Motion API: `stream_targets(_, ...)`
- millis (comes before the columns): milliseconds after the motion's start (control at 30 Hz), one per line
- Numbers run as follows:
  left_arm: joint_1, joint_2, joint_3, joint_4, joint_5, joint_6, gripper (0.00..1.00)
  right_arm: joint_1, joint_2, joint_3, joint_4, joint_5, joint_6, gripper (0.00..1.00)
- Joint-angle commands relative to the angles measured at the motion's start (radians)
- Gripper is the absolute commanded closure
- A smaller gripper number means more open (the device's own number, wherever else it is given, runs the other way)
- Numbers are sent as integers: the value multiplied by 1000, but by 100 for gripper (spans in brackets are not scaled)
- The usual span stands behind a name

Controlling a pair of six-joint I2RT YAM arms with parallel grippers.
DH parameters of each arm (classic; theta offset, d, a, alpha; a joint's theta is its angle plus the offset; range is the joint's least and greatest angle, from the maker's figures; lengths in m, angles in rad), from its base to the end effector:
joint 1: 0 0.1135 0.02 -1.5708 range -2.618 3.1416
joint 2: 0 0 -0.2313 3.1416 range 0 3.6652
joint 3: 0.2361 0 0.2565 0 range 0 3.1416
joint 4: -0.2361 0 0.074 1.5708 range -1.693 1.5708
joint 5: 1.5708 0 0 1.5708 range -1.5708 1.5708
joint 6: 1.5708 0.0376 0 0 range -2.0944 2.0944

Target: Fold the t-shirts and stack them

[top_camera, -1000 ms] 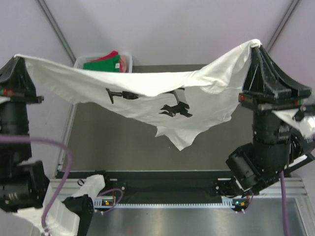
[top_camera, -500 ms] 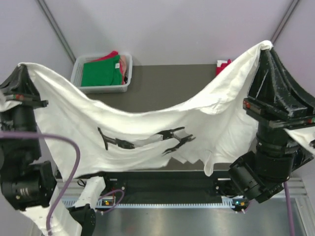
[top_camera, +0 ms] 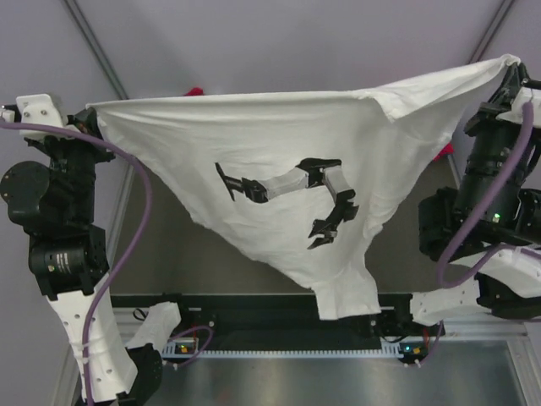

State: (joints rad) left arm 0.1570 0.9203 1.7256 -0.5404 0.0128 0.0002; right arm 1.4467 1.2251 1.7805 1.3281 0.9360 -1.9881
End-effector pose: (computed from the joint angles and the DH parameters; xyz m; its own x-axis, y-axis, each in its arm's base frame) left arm 0.1158 0.0178 0.5482 0.2586 0.0411 -0.9651 -0.1442 0.9895 0.0036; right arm 0.0415 0.0878 0.6052 0.5182 -0.2251 -0.8251 0.3586 0.9330 -0.0293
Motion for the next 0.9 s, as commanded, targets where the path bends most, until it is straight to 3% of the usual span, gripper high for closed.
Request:
stream_targets(0, 6, 25, 0, 43, -22, 21, 100, -312, -53, -75, -28, 222, 197, 100)
stream_targets(100, 6, 49, 6, 16, -19, 30, 100, -503, -23, -73, -223, 296, 434, 100)
stream_targets(200, 7, 57, 8, 0, -17, 43, 100, -538, -38, -44, -448, 302, 645, 100)
stream_targets(233, 7, 60, 15, -7, -17, 40, 100, -564, -44, -20, -745, 303, 751, 100)
stream_targets(267, 6, 69, 19, -18, -17, 41, 100, -638, -41, 58, -914, 278, 1004, 100)
stream_targets(333, 6, 78, 29, -29, 13, 38, 100, -710, -12, 130, -1262, 227, 1269, 100)
stream_targets(700, 6, 104, 75, -50, 23, 49, 100, -778, -81, 59, -1325, 169, 1345, 100)
stream_targets(867, 6, 183, 267, -134, 33, 37, 100, -714, -142, 66, -1223, 182, 1226, 100)
